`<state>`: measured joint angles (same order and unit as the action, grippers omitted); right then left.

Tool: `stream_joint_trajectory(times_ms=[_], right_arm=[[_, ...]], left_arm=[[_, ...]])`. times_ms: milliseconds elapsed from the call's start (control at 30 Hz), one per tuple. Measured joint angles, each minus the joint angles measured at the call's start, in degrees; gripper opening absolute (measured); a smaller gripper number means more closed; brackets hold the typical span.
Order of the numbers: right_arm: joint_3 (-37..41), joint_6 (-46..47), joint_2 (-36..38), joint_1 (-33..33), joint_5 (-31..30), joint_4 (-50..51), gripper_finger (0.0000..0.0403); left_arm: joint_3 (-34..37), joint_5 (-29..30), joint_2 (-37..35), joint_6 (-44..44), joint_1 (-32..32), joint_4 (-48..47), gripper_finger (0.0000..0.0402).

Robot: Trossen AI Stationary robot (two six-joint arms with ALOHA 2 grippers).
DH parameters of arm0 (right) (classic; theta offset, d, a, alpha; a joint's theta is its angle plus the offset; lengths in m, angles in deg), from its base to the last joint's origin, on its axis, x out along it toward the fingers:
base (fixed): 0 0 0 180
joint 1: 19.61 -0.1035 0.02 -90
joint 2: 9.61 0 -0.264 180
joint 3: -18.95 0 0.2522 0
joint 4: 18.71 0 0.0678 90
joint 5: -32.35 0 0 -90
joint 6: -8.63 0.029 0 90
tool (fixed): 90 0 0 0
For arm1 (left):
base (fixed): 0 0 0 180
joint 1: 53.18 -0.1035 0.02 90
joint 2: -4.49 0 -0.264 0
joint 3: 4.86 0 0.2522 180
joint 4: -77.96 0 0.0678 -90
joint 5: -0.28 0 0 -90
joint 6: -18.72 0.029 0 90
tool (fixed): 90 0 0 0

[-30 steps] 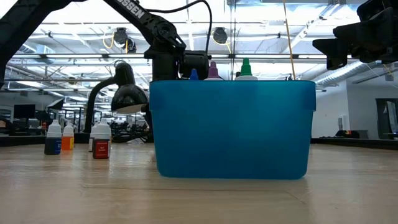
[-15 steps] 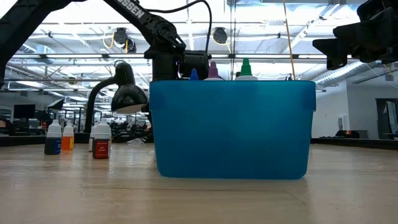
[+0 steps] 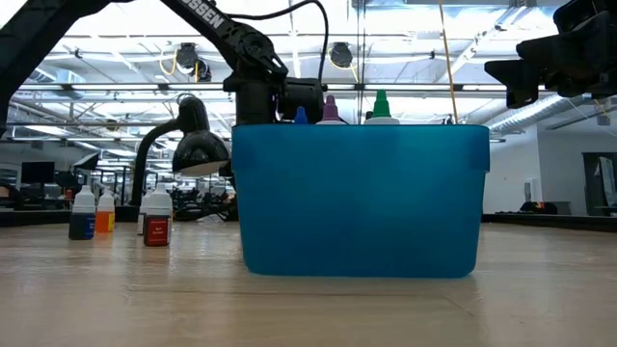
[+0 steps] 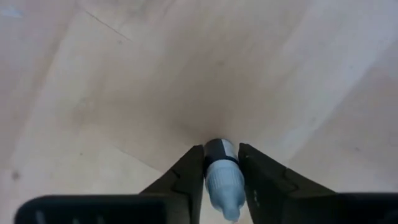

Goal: Pick & Place food coloring
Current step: Put the purple small food coloring bottle into the blue bin

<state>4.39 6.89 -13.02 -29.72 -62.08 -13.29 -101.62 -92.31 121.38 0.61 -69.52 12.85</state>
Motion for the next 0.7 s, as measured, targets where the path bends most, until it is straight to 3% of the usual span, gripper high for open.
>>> stream_joint_trajectory(times_ms=[133,367,533,700], right_arm=[[0.0,0.0,0.0,0.0,0.0,0.0,0.0212],[0.0,0.0,-0.1,0.0,0.0,-0.1,0.0212],[0.0,0.0,-0.3,0.0,0.0,0.0,0.0212],[-0.1,0.0,-0.3,0.0,0.0,0.0,0.0212]], left_arm=[[0.0,-0.9,-2.1,-1.1,0.3,-1.8,0.0071],[0.0,-0.1,-10.5,-4.7,3.0,-4.4,0.0073],[0.0,0.0,-18.3,-6.7,9.6,-5.8,0.0072],[0.0,2.3,-22.8,-9.7,20.1,-5.1,0.0070]])
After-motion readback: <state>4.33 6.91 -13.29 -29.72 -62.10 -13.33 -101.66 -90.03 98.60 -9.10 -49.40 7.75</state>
